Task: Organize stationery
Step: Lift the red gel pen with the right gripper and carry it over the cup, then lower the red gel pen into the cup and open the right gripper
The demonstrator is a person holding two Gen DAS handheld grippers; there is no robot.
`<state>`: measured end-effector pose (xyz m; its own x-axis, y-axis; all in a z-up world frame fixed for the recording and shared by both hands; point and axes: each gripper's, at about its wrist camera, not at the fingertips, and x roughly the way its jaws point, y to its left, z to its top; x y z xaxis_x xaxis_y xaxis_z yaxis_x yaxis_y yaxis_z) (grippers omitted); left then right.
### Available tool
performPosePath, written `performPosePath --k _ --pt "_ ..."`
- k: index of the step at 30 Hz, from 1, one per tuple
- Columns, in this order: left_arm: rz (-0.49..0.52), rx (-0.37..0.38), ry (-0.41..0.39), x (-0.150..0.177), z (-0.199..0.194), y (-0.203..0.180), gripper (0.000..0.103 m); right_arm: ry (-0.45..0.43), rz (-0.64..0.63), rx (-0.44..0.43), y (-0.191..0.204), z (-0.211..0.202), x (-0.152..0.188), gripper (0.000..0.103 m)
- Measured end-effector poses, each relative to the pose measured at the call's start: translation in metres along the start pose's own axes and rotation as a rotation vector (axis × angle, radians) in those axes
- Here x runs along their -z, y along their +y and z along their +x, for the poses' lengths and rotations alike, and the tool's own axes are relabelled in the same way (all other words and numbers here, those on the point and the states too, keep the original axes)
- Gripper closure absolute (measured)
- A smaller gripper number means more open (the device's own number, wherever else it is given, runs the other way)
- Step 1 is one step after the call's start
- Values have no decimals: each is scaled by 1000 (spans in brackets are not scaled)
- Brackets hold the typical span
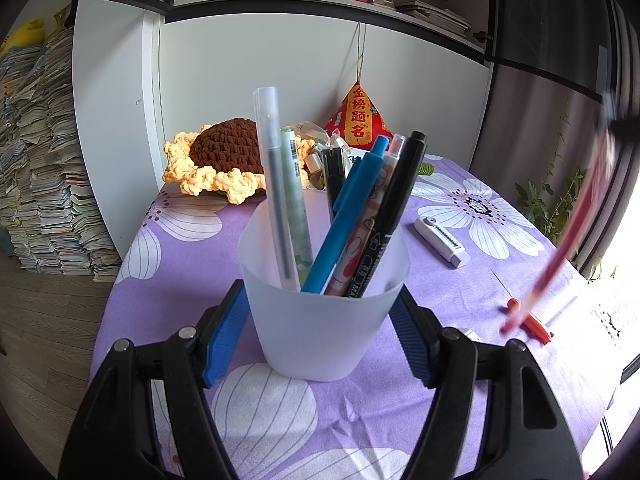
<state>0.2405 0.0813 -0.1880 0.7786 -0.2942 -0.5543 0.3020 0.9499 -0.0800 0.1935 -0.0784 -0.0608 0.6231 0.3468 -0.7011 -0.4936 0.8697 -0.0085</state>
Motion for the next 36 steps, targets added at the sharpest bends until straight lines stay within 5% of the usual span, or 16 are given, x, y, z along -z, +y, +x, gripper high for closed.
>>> performPosePath --k 7,12,24,32,36 --pt "-1 1 1 0 0 0 33 -170 -11 -106 18 -12 -62 88" --pt "-1 1 1 0 0 0 33 -142 -4 -153 25 21 -77 88" --pt "-1 1 3 0 0 0 33 42 54 -157 14 82 -51 88" --pt "-2 2 5 1 1 0 33 63 130 -153 -10 66 -26 87" --pt "-2 1 6 1 1 0 33 58 155 -67 -33 48 -5 84"
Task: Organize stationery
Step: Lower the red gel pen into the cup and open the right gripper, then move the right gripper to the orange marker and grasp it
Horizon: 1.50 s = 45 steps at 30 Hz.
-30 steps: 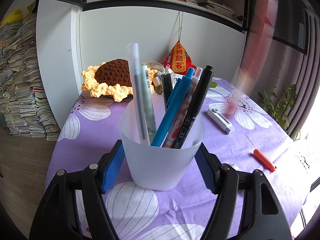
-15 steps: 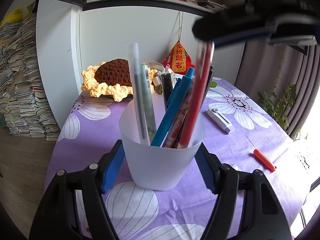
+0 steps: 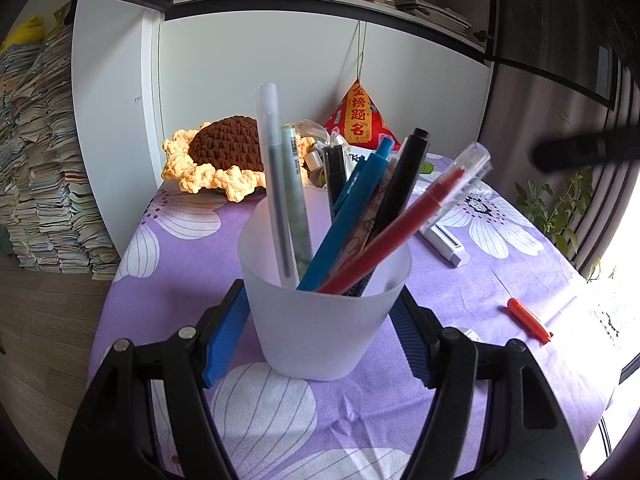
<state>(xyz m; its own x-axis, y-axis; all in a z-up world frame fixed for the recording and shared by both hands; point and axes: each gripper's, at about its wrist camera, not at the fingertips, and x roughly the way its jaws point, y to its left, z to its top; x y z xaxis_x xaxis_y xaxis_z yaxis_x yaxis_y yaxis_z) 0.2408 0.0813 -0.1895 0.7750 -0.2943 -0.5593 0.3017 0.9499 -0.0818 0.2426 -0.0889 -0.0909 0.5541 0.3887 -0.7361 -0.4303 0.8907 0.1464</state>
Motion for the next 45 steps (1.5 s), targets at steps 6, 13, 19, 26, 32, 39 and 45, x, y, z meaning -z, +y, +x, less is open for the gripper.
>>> performPosePath --k 6,13,19,26,32,39,45 --pt "0 0 0 0 0 0 33 165 34 173 -41 23 40 82" --pt "0 0 0 0 0 0 33 331 92 186 -70 61 77 82" --pt "0 0 0 0 0 0 33 363 74 186 -71 73 79 82" --pt "0 0 0 0 0 0 33 371 67 194 -71 81 79 82" --pt "0 0 1 0 0 0 33 370 59 195 -70 83 78 82" --pt "0 0 1 0 0 0 33 308 96 161 -66 63 72 89" --pt "0 0 1 0 0 0 33 203 62 148 -41 29 57 89"
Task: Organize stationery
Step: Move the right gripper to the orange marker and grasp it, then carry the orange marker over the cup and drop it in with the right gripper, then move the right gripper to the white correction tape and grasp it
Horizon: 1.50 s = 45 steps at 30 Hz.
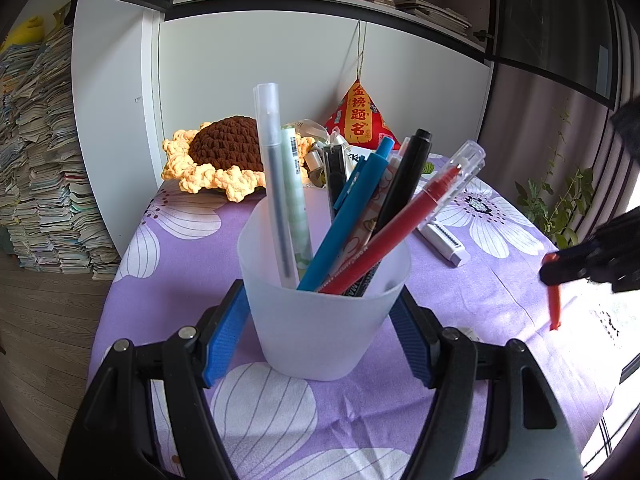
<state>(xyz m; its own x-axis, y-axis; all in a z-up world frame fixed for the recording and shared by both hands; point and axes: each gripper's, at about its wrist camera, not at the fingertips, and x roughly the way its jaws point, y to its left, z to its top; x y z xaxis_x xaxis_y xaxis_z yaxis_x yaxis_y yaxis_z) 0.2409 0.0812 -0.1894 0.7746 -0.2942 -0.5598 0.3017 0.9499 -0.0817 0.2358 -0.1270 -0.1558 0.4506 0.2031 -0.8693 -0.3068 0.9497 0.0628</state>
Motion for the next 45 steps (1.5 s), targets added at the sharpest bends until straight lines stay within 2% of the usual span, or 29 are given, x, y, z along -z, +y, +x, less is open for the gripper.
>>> performPosePath --k 7,10,16,20,27,31,42,45 --pt "0 0 0 0 0 0 33 -151 -36 -67 32 -44 -15 89" --pt "0 0 0 0 0 0 33 -227 -32 -126 43 -62 -33 89" --pt "0 0 0 0 0 0 33 -325 -81 -239 78 -69 -68 89" --pt "0 0 0 0 0 0 33 -332 -116 -295 99 -54 -85 89" --pt "0 0 0 0 0 0 33 -262 -123 -300 110 -5 -99 89" --pt "0 0 0 0 0 0 33 -244 -124 -300 111 8 -99 89" --pt "-2 1 5 1 0 0 33 -225 -115 -328 110 9 -99 89" --pt "-3 1 7 1 -1 0 33 -242 -104 -324 102 -1 -95 89"
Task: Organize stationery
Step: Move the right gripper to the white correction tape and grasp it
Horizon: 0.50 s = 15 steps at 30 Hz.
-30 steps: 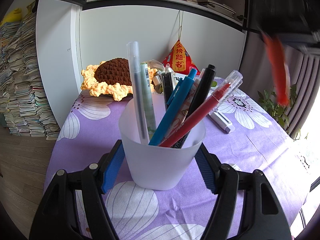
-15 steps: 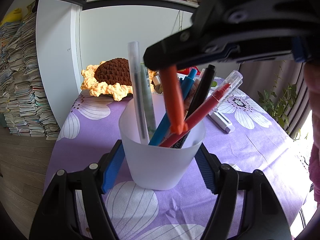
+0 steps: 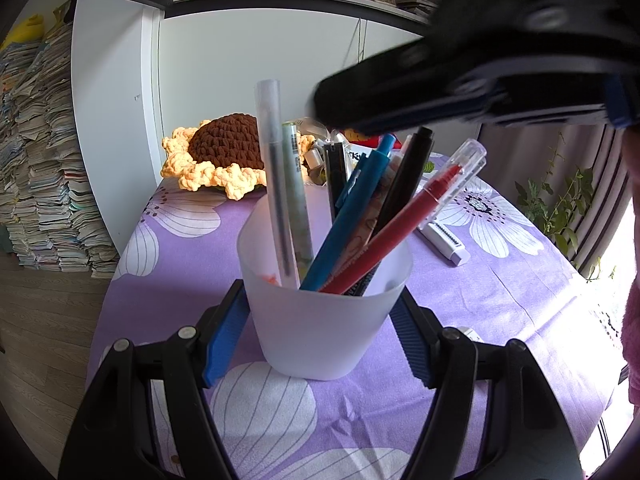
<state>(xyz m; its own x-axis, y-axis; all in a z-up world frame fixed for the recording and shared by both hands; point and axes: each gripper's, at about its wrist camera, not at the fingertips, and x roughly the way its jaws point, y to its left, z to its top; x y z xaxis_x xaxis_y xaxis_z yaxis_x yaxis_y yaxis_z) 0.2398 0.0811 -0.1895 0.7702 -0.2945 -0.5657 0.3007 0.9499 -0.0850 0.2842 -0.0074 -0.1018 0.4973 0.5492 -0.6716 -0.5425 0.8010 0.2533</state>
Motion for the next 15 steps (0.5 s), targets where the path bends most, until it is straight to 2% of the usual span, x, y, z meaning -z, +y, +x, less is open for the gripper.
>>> performPosePath --k 4,8,10,12,15 --pt "0 0 0 0 0 -1 33 -37 11 26 -8 -29 9 89" --pt "1 -1 0 0 -1 -1 33 -10 15 92 -22 -50 31 88" --pt "0 0 0 0 0 0 33 45 24 151 -30 -51 47 86" --pt "0 -1 0 0 -1 -1 33 131 43 216 -41 -42 65 79" --pt "1 -1 0 0 -1 -1 33 244 98 262 -59 -26 94 79"
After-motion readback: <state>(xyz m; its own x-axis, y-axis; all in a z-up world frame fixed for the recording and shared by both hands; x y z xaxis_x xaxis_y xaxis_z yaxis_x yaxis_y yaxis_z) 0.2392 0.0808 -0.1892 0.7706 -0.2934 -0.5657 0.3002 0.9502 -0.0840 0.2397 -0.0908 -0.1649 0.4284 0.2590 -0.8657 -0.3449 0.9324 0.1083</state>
